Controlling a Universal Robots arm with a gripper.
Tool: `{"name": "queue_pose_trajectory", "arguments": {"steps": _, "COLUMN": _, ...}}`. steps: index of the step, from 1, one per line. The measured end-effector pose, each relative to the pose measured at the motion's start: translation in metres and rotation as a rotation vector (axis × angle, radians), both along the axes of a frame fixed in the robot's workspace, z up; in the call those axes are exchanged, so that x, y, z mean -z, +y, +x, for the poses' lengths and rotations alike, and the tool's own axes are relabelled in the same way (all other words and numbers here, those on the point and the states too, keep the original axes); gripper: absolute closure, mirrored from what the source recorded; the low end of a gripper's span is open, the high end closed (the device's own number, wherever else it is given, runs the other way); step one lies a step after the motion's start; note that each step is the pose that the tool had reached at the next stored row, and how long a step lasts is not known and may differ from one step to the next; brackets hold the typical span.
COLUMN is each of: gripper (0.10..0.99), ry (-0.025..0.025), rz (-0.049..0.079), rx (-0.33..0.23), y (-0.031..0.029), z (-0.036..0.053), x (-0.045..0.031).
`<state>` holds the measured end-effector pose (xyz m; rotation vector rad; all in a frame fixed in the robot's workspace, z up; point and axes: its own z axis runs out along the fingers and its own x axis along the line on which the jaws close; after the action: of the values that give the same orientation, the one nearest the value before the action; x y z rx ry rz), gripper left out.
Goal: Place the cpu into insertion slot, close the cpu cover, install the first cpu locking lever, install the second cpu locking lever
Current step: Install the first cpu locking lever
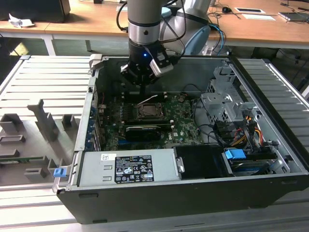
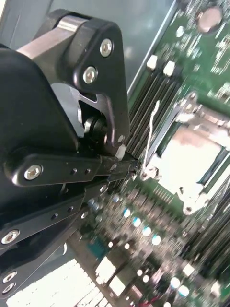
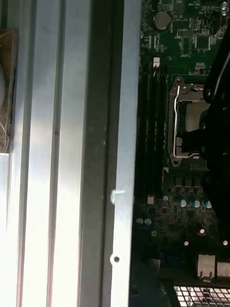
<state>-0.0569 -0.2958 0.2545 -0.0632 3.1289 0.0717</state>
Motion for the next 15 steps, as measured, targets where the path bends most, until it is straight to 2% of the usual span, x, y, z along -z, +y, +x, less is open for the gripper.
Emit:
{"name": "queue_pose_trajectory", "arguments": {"steps": 2, "gripper": 0.980, "ry": 0.0007, "rz": 0.005, "rx": 0.000, "y": -0.0001, "z": 0.0073, "x": 0.0005}}
{"name": "queue_pose_trajectory", "arguments": {"steps": 5, "gripper": 0.980, "ry": 0.0007, "rz": 0.033, "rx": 0.000, "y": 0.0000, "z": 0.0090, "x": 0.0023}}
{"name": "queue_pose_trajectory", "arguments": {"steps": 6, "gripper": 0.980, "ry": 0.0003, "rz": 0.036, "rx": 0.000, "y": 0.0000, "z": 0.0090, "x": 0.0032}}
{"name": "queue_pose_trajectory", "arguments": {"steps": 9, "gripper": 0.980, "ry": -0.0037, "rz": 0.036, "rx": 0.000, "y": -0.0001, "z": 0.0090, "x": 0.0069}}
{"name": "queue_pose_trajectory", "arguments": {"steps": 15, "gripper": 0.980, "ry": -0.0037, "rz": 0.036, "rx": 0.000, "y": -0.0001, "z": 0.0107, "x": 0.0181}}
